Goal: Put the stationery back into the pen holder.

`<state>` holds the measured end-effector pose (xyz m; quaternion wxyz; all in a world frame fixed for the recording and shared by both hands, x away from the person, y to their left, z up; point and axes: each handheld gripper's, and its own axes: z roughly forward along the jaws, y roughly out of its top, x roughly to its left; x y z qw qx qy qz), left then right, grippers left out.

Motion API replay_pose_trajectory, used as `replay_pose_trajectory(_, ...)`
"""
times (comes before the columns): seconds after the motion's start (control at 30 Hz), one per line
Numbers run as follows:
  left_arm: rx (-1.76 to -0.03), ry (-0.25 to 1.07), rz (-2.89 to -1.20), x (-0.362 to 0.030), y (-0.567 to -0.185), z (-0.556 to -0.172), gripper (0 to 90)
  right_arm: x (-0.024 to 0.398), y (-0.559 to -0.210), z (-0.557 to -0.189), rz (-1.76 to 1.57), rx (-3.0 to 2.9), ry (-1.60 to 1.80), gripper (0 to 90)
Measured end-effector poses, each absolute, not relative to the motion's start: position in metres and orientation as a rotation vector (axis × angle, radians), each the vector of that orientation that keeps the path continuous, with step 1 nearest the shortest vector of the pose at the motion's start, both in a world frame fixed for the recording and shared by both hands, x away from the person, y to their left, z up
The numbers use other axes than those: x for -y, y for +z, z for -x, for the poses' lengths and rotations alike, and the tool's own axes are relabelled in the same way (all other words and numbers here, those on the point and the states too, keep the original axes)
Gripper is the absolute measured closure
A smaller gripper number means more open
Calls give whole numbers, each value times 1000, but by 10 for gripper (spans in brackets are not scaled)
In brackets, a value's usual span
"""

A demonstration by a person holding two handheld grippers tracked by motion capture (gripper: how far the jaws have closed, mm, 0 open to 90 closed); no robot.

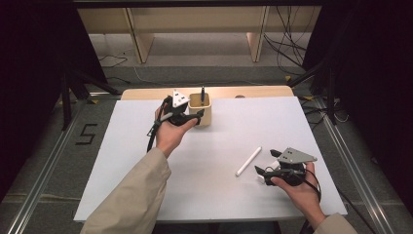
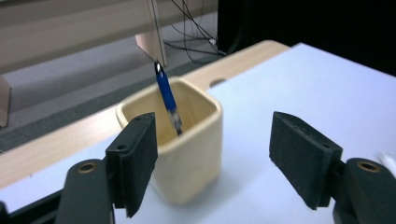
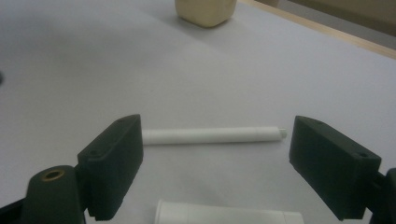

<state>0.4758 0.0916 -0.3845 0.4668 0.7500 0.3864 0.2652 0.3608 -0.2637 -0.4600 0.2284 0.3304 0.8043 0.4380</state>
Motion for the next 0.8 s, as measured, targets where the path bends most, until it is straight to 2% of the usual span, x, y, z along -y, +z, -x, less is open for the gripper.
replay_pose_trajectory(0.53, -945, 558, -1953, -107, -427, -424, 287, 263, -460, -362, -909, -2217, 1192, 186)
replay_pose_trajectory(0.8, -914, 504, -1984, -96, -443, -403, 290, 262, -461, -362, -917, -2219, 1186, 185)
